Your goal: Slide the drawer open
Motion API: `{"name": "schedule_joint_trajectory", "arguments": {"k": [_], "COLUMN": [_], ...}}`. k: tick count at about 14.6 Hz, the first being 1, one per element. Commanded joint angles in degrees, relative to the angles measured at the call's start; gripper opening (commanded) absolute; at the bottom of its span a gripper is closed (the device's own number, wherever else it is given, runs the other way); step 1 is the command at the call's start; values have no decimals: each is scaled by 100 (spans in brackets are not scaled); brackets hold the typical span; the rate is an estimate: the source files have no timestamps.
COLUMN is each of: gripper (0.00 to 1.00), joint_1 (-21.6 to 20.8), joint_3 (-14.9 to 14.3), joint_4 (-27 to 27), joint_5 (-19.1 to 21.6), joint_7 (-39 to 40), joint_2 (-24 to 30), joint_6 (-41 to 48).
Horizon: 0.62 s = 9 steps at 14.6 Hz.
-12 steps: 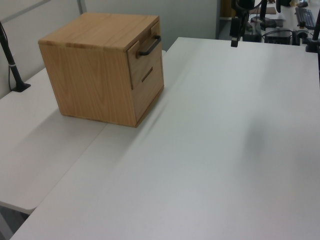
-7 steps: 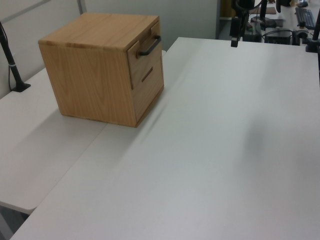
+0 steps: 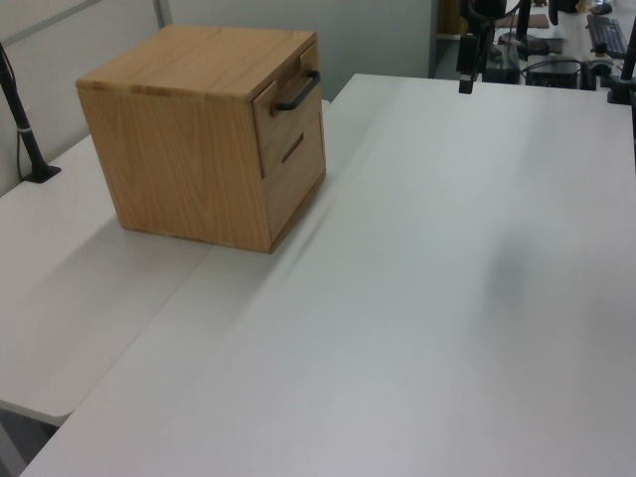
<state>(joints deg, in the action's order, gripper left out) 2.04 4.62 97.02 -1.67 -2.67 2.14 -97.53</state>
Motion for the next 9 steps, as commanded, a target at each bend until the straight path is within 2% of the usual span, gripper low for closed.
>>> {"name": "schedule_joint_trajectory", "arguments": {"k": [1,9], "gripper": [100,100], "joint_1": [-11,-55], "joint_3": [-14,13], "joint_4": [63,63], "joint_5": [132,79], "joint_7": [56,-6], "joint_2": [41,-38], "joint_6": [-100,-64]}}
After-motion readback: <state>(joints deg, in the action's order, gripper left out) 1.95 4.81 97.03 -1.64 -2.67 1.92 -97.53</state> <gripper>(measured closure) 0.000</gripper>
